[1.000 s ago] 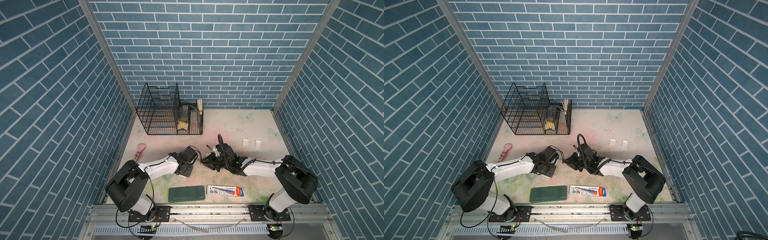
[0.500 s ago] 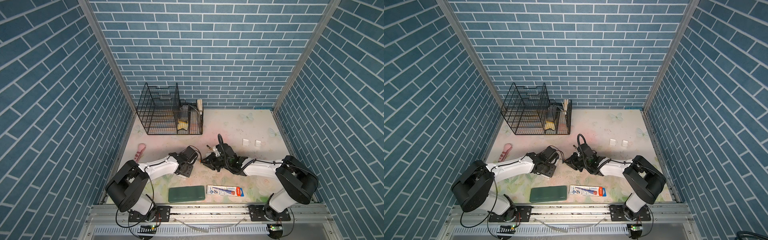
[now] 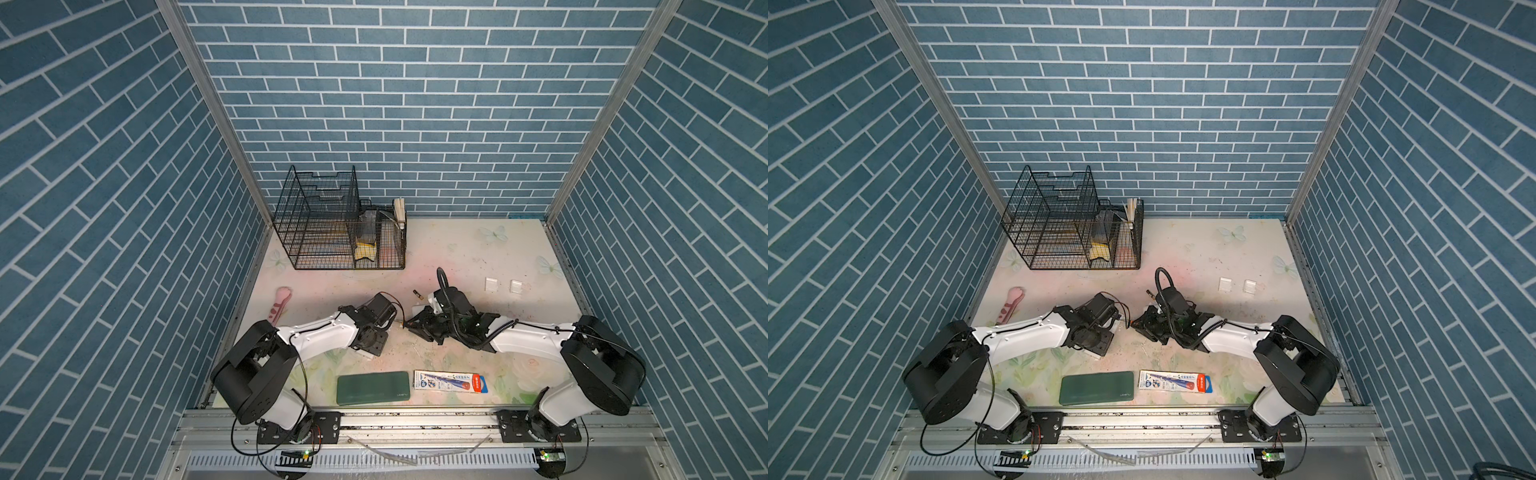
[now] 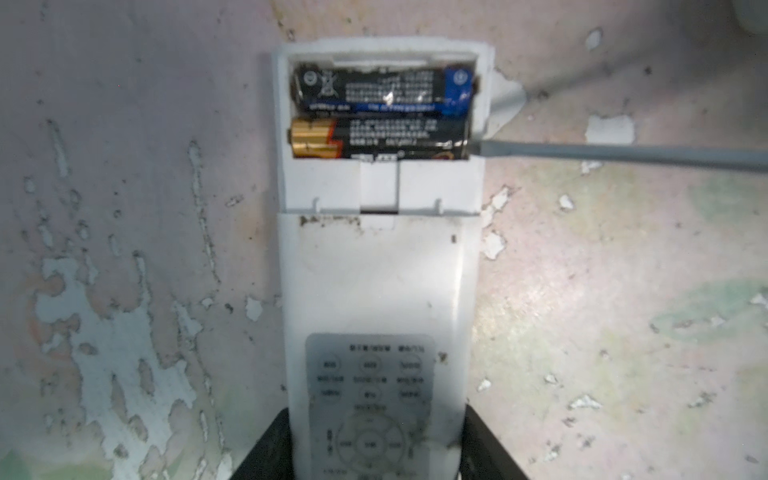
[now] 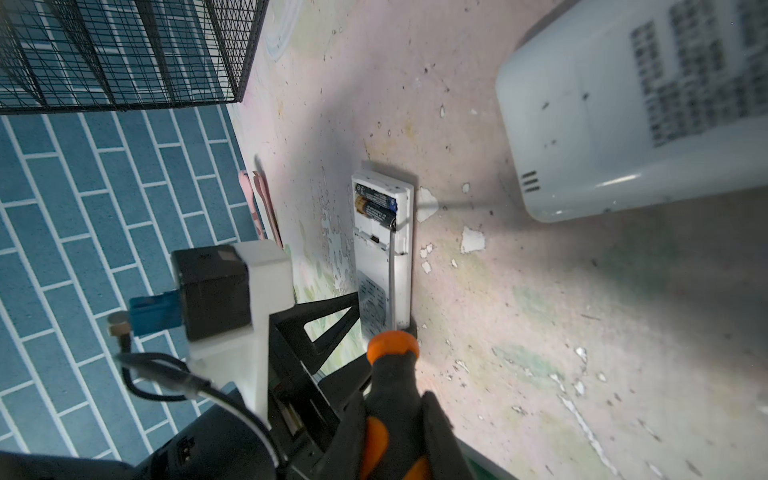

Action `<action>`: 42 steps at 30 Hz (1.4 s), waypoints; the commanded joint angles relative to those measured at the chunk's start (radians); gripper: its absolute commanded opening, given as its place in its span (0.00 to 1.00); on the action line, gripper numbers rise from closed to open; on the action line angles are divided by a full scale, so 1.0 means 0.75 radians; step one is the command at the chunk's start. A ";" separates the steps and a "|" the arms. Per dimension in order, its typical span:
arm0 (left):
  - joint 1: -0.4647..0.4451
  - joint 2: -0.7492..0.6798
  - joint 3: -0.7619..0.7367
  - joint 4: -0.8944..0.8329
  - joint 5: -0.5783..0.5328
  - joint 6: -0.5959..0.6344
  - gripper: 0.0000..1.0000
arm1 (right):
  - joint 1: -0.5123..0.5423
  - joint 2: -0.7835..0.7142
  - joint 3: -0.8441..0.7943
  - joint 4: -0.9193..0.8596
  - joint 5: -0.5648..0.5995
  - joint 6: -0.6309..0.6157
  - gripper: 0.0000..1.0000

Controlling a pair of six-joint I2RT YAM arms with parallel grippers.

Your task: Unload the batteries from the remote control

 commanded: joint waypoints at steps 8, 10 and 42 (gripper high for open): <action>-0.022 0.027 -0.002 -0.007 0.062 0.037 0.32 | 0.016 -0.035 0.072 0.102 -0.015 -0.059 0.00; -0.022 0.028 0.000 -0.008 0.061 0.037 0.32 | 0.016 -0.039 0.083 0.100 -0.014 -0.063 0.00; -0.026 0.042 0.006 -0.010 0.065 0.043 0.31 | 0.012 -0.068 0.173 0.003 0.006 -0.124 0.00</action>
